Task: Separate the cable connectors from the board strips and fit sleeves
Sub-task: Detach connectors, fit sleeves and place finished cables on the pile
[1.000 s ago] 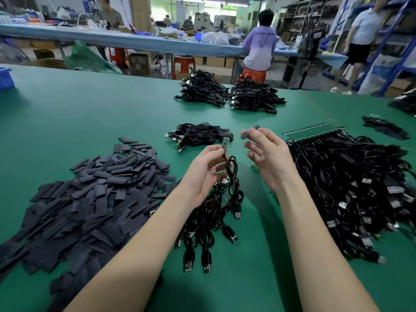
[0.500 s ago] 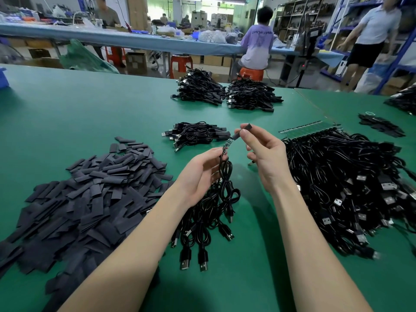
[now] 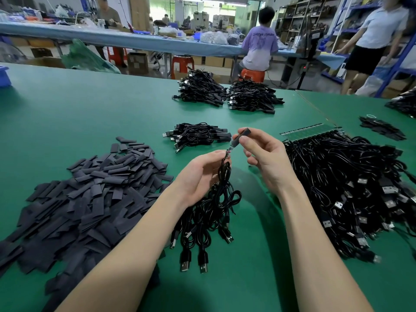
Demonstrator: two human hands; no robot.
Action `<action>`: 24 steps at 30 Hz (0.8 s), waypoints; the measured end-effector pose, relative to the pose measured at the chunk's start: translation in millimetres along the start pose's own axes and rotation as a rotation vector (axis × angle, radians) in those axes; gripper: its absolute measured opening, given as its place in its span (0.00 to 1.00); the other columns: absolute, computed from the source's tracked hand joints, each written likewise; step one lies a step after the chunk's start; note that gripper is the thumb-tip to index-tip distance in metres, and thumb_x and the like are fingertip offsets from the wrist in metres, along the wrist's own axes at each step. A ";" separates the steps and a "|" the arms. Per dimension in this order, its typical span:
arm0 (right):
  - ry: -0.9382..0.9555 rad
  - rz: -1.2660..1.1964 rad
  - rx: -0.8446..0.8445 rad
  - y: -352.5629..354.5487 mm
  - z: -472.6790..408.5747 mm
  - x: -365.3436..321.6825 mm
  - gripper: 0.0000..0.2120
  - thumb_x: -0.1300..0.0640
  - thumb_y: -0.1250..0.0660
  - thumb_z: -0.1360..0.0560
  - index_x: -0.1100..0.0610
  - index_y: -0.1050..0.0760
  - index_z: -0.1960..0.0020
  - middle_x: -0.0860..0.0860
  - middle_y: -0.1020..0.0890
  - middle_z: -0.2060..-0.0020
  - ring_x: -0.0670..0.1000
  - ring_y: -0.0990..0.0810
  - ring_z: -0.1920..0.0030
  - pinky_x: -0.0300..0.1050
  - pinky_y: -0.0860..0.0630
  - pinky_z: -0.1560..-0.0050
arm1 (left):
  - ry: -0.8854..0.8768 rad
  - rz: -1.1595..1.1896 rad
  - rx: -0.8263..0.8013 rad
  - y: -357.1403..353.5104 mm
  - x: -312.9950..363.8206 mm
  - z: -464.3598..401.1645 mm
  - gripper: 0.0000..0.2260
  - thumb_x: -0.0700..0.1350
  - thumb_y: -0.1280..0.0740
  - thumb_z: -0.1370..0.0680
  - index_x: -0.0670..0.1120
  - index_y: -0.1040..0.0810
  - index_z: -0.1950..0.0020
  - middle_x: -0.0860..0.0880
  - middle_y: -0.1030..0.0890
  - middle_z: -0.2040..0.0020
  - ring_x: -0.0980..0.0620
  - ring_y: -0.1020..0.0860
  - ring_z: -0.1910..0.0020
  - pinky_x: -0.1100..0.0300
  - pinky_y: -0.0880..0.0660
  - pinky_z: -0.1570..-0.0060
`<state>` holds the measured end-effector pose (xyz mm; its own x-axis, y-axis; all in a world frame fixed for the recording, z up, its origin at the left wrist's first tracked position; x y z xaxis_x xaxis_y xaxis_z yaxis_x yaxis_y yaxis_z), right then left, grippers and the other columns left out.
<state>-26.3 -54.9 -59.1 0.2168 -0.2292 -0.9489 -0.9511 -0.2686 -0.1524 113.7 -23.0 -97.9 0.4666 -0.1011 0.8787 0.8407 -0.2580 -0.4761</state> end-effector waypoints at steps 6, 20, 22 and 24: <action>-0.071 0.033 0.003 1.0 3.4 3.6 0.05 0.51 0.23 0.27 0.46 0.13 0.52 0.49 0.12 0.51 0.44 0.30 0.66 0.32 0.33 0.66 | -0.013 -0.190 -0.017 2.8 10.9 -0.7 0.05 0.47 0.34 0.20 0.50 0.18 0.52 0.53 0.20 0.58 0.56 0.23 0.57 0.57 0.30 0.52; -0.144 0.010 0.216 13.4 1.0 8.3 0.06 0.48 0.25 0.25 0.50 0.13 0.56 0.48 0.12 0.50 0.41 0.32 0.69 0.33 0.35 0.69 | -0.468 -0.890 0.237 -6.7 55.3 4.8 0.08 0.39 0.25 0.26 0.53 0.19 0.56 0.57 0.15 0.60 0.60 0.16 0.57 0.71 0.26 0.56; -0.160 0.002 0.208 11.9 1.1 9.4 0.06 0.48 0.25 0.25 0.50 0.13 0.57 0.47 0.12 0.50 0.42 0.32 0.68 0.32 0.35 0.70 | -0.486 -0.892 0.261 -7.0 55.0 6.3 0.08 0.40 0.24 0.26 0.53 0.18 0.57 0.57 0.15 0.60 0.61 0.16 0.57 0.71 0.26 0.58; -0.166 -0.008 0.203 9.5 1.3 9.9 0.06 0.49 0.25 0.24 0.50 0.13 0.57 0.47 0.13 0.51 0.42 0.33 0.68 0.32 0.36 0.71 | -0.494 -0.898 0.279 -7.6 54.9 6.9 0.07 0.40 0.24 0.26 0.52 0.18 0.57 0.57 0.15 0.60 0.60 0.16 0.56 0.68 0.24 0.58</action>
<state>-33.5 -58.5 -70.3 0.2011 -0.0665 -0.9773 -0.9779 -0.0725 -0.1962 134.9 -20.0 -46.4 -0.3498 0.4345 0.8300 0.9363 0.1916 0.2942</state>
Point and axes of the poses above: each hand's wrist, its own z-axis away from the middle knuckle, its own y-axis out of the back of the hand, x = y × z, the point moved 6 cm from there along -z, towards the middle knuckle
